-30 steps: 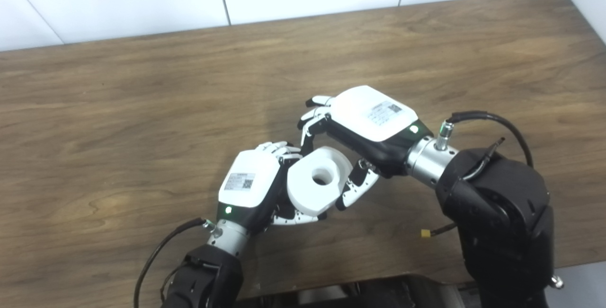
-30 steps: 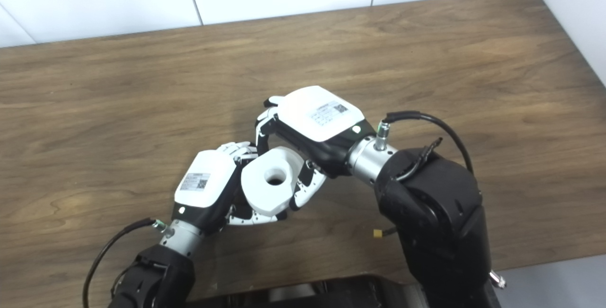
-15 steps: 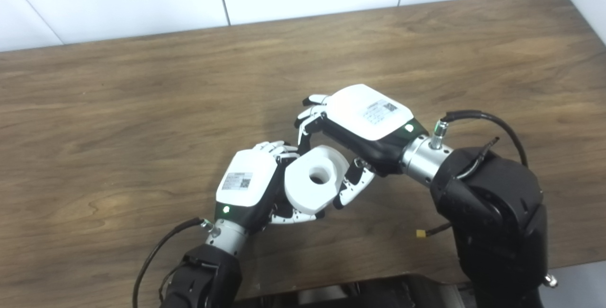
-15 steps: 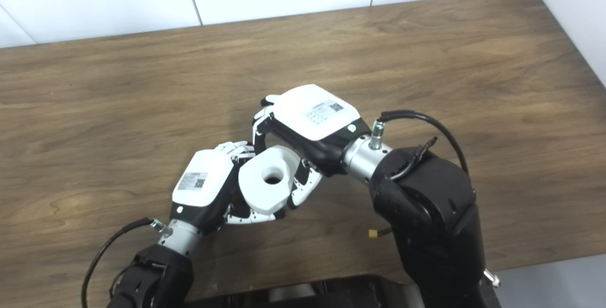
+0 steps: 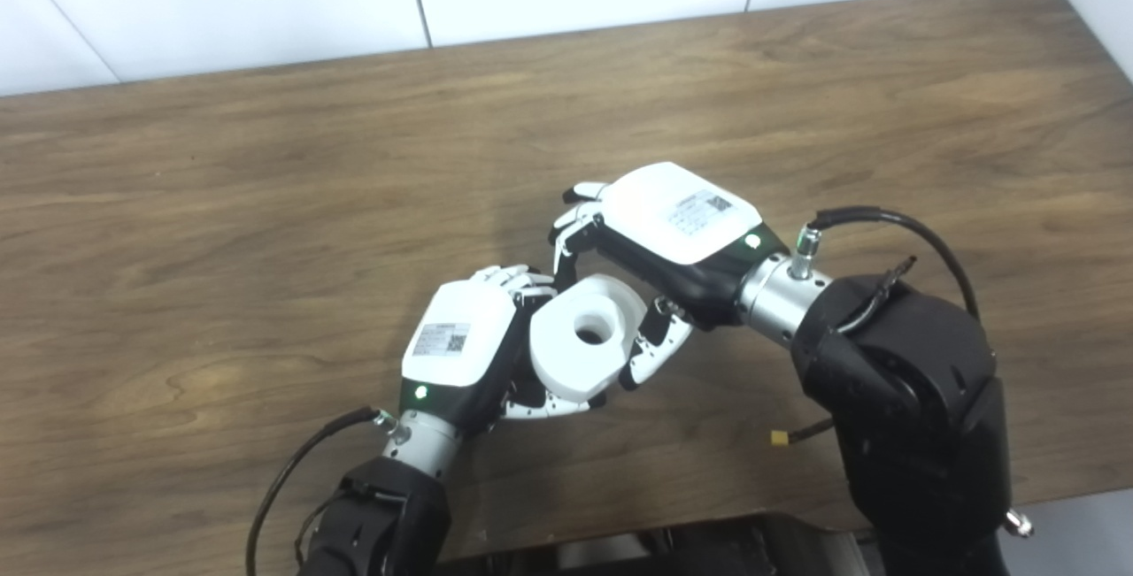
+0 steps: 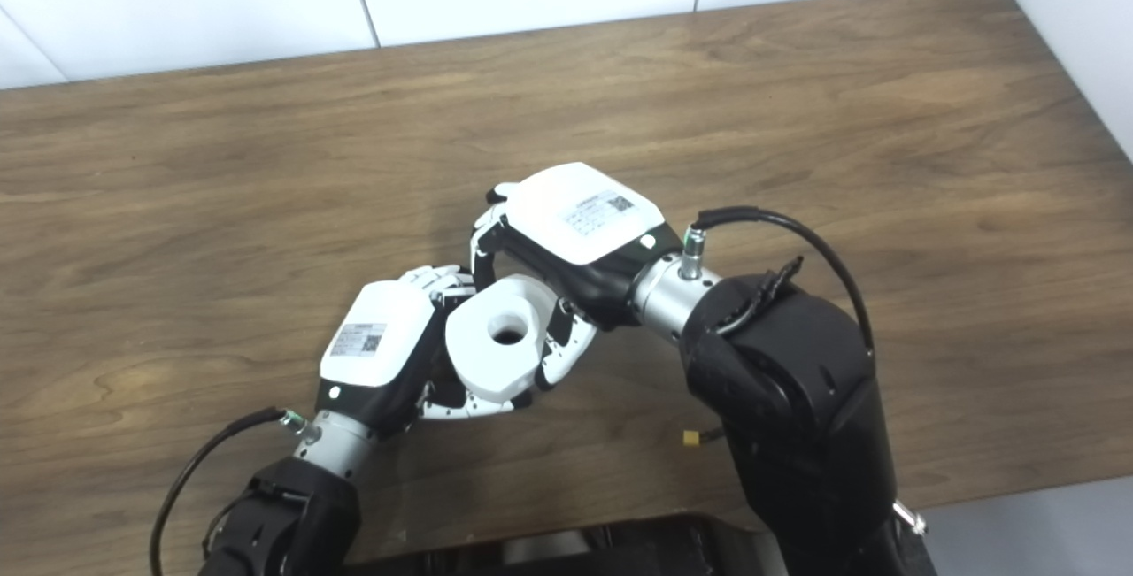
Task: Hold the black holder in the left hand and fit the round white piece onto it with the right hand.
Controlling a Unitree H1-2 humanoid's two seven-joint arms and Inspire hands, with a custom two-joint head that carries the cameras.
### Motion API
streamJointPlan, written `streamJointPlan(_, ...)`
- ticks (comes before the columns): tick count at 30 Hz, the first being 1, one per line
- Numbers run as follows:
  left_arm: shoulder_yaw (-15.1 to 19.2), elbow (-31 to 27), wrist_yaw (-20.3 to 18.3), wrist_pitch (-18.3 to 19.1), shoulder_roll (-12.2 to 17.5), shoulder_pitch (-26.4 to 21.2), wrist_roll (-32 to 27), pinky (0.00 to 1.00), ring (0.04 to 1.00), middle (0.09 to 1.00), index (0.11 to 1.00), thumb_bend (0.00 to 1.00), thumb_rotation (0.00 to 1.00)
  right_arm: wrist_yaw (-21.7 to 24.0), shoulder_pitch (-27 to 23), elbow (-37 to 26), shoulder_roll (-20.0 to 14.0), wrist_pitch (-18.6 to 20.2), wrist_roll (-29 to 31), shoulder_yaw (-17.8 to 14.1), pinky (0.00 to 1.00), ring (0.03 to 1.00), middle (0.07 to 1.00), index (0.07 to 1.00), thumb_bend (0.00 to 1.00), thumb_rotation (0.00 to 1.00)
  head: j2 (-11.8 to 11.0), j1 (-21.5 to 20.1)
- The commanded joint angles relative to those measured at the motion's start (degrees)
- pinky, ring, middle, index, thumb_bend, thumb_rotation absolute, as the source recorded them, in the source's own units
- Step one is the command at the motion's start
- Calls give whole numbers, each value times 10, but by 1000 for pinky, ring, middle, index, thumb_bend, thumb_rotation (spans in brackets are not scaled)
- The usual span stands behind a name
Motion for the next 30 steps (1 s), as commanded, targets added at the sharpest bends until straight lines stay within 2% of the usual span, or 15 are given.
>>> streamJointPlan(1, -6, -11, -15, -1, 1, 2, 7, 851, 834, 754, 487, 520, 50, -11, -8, -4, 2, -7, 3, 0, 820, 917, 801, 486, 514, 148, 3, -2)
streamJointPlan(21, -4, -14, -21, -3, 0, 2, 6, 864, 840, 763, 487, 519, 50, 2, -3, -12, -4, -5, 6, -6, 832, 922, 812, 494, 519, 166, 5, -3)
streamJointPlan(22, -4, -14, -21, -3, 0, 2, 7, 861, 839, 762, 487, 519, 50, 1, -3, -12, -4, -5, 7, -6, 831, 921, 815, 566, 655, 270, 5, -3)
streamJointPlan(24, -5, -13, -19, -5, 1, 2, 8, 858, 837, 761, 487, 519, 50, 0, -3, -14, -4, -5, 10, -7, 827, 918, 823, 649, 793, 365, 4, -3)
streamJointPlan(26, -5, -14, -22, -3, 0, 2, 8, 857, 838, 763, 487, 519, 49, 8, -4, -17, -4, -2, 10, -8, 840, 930, 851, 716, 870, 407, 4, -3)
streamJointPlan(30, -5, -16, -28, 0, -1, 2, 5, 860, 842, 763, 488, 519, 48, 13, -6, -22, -5, -5, 10, -9, 853, 952, 899, 805, 962, 442, 5, -3)
